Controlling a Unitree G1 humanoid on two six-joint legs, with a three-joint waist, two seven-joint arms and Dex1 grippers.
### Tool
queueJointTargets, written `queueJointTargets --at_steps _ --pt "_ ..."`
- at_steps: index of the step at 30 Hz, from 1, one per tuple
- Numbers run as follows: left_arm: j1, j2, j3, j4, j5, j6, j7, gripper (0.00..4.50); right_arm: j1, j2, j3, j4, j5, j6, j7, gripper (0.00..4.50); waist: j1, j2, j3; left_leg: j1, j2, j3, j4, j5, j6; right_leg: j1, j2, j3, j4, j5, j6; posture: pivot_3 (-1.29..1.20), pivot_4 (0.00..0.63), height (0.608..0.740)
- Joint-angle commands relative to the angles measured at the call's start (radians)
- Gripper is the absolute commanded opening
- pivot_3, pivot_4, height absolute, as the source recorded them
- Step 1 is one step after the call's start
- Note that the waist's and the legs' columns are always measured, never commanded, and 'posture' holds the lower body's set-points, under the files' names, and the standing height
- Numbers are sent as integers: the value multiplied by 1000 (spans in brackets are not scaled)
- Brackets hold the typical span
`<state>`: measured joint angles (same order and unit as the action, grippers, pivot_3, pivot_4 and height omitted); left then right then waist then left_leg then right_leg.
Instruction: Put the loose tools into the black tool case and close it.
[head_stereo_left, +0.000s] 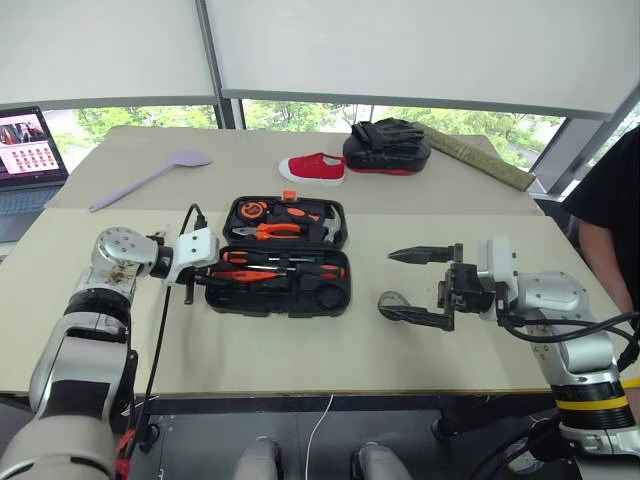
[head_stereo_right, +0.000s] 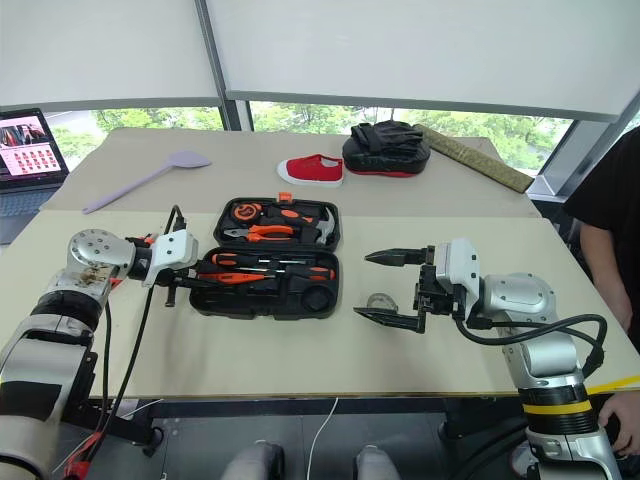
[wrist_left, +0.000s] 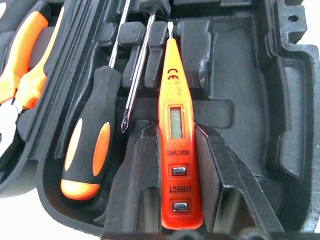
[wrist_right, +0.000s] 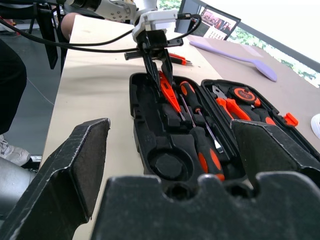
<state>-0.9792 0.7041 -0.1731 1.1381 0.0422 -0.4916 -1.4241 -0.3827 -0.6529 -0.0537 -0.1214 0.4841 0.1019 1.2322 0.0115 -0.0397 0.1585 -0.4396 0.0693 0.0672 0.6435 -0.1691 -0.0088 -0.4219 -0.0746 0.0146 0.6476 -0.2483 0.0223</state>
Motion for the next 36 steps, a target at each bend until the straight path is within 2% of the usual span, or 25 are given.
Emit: queueJointTargets --at_steps 1,9,24,29,30,35,36 --pt "-26 -12 -16 21 37 -34 -18 495 -19 -14 -16 -27 20 9 -5 4500 0 0 0 0 0 0 0 0 0 0 0 0 0 0 0 0 150 740" --pt "-52 -17 -44 59 90 -69 -34 495 -47 -14 1 -16 16 25 10 4500 0 0 0 0 0 0 0 0 0 0 0 0 0 0 0 0 150 740" --pt "-71 12 -127 129 243 -102 57 495 -95 -18 31 19 10 40 46 4500 -7 1 -1 1 0 0 0 0 0 0 1 0 2 0 0 0 150 740" --pt "-57 -11 -78 149 190 -71 54 495 -96 -13 38 26 2 36 49 4500 -11 2 -1 2 0 0 0 0 0 1 1 1 2 0 0 0 150 740" --pt "-56 -22 -48 149 156 -55 42 1497 -94 -11 39 24 2 36 47 4500 -11 3 -2 2 0 0 0 0 0 1 1 1 2 0 0 0 150 740" --pt "-56 -35 103 122 10 -88 10 3143 -76 -10 41 13 7 42 47 4500 -9 3 -2 1 0 0 0 0 0 0 0 1 2 0 0 0 150 740" --pt "-56 -29 129 116 -17 -85 -12 3143 -75 -12 40 13 8 43 48 4500 -8 3 -2 1 0 0 0 0 0 0 0 1 2 0 0 0 150 740"
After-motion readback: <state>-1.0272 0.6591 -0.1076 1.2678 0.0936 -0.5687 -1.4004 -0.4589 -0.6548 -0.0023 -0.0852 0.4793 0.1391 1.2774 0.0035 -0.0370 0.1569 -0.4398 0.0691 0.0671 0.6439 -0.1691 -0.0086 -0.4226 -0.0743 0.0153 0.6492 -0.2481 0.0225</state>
